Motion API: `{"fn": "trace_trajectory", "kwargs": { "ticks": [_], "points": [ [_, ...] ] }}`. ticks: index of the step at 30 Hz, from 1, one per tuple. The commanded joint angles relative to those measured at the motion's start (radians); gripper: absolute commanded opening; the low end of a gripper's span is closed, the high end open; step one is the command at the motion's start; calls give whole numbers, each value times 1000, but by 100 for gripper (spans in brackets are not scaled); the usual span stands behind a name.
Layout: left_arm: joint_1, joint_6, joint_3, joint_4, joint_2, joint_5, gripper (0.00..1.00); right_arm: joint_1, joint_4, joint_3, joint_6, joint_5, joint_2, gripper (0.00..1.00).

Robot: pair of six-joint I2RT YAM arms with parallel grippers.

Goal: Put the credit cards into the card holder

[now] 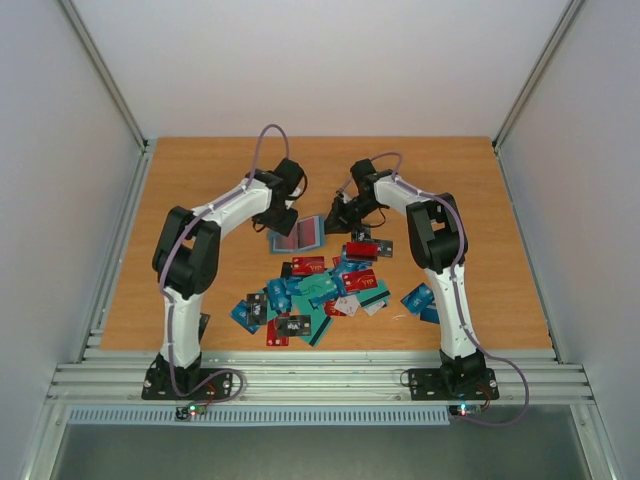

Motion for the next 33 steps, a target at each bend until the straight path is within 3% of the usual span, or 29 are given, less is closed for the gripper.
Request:
{"fn": "trace_trajectory", "kwargs": {
  "ticks": [1,7,18,25,33],
  "points": [
    [-33,45,-4,44,44,-118,60,-3,-51,19,-31,2,-16,13],
    [-55,49,0,54,72,-147,59,-6,-69,26,-42,-5,-11,13],
    [-64,41,-12,77,52,-294,44,-33,-70,14,-43,-21,-17,13],
    [-63,32,-17,82,34,-295,28,-42,-53,3,-32,-36,-17,12],
    [-64,12,-56,104,8,-275,1,-42,-37,-4,-23,-52,-18,12]
  ]
}}
